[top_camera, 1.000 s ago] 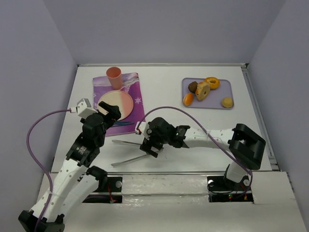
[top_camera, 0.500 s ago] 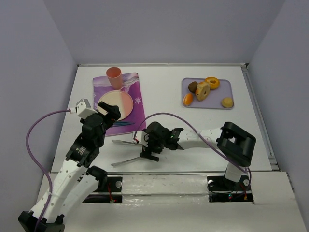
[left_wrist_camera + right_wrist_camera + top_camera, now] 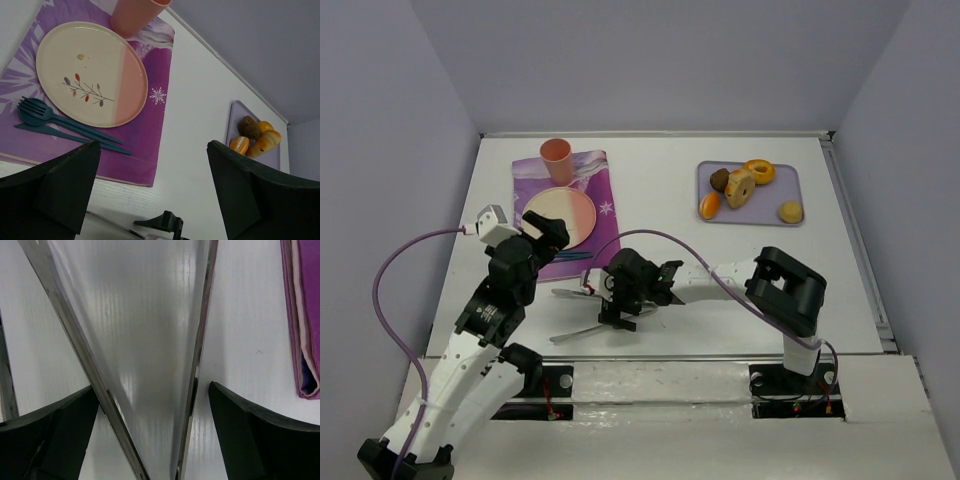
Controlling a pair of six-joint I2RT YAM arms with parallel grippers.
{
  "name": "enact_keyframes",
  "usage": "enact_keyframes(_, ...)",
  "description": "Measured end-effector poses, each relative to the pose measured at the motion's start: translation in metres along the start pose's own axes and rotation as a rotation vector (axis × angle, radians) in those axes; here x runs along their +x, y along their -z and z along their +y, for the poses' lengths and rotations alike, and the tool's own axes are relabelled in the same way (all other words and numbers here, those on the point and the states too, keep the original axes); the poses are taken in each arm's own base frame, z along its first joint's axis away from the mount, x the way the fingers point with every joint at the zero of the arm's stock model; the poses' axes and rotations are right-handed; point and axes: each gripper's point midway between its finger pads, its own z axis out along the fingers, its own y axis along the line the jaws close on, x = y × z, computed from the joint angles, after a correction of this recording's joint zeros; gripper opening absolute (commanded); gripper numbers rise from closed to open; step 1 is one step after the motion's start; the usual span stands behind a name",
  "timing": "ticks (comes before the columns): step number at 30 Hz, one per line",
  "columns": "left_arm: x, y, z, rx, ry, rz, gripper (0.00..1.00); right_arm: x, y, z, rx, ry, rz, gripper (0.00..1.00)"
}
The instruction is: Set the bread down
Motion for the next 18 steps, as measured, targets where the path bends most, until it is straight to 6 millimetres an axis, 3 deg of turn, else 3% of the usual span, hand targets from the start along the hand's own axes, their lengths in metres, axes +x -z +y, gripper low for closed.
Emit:
enact_keyframes(4,-0.002,0.002,-0.001,0.005,0.004,-0.005,0.99,-0.003,-0.002,0.002,-0.015,0.002,-0.013,0.46)
enact_keyframes(8,-0.005,0.004,-0.002,0.014,0.011,-0.013,0.99,-0.003,-0.002,0.001,-0.010,-0.009,-0.013,0.32)
enact_keyframes(14,-0.007,0.006,-0.003,0.022,0.016,-0.021,0.99,0.001,0.006,0.003,0.002,-0.031,-0.009,0.30)
enact_keyframes(18,-0.008,0.007,-0.003,0.025,0.018,-0.023,0.99,-0.010,0.031,0.002,0.051,-0.053,-0.062,0.31)
